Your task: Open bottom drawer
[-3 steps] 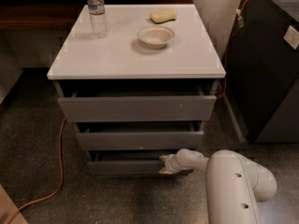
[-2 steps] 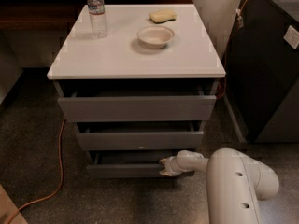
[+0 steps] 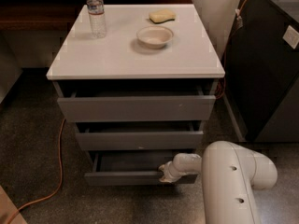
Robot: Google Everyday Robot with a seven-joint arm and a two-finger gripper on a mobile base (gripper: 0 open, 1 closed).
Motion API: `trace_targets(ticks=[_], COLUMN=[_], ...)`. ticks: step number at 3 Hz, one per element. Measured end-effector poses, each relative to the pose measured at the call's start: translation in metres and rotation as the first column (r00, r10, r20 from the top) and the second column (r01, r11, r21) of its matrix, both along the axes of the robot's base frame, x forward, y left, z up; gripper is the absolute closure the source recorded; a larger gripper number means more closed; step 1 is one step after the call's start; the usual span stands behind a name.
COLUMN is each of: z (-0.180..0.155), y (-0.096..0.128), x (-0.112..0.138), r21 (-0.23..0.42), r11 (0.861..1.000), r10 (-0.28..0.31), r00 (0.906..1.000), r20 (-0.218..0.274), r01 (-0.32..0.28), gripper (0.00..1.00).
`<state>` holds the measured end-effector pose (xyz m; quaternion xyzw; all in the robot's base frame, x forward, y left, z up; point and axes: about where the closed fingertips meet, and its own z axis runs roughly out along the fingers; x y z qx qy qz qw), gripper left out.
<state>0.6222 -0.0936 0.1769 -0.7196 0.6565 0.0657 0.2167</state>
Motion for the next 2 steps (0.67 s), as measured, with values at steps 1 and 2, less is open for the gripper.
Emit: trace_targets(ticks=[1, 2], z=[-0.0014, -0.0014], y=[0.0102, 0.009], x=[-0.0207, -0.0207], r21=[-0.013, -0.013], r11=[0.999, 0.999], r10=[0.035, 0.035], r00=[0.9986, 0.9986], r20=[-0.041, -0.041], r01=[-0.035, -0.035], gripper=[1.0, 1.0])
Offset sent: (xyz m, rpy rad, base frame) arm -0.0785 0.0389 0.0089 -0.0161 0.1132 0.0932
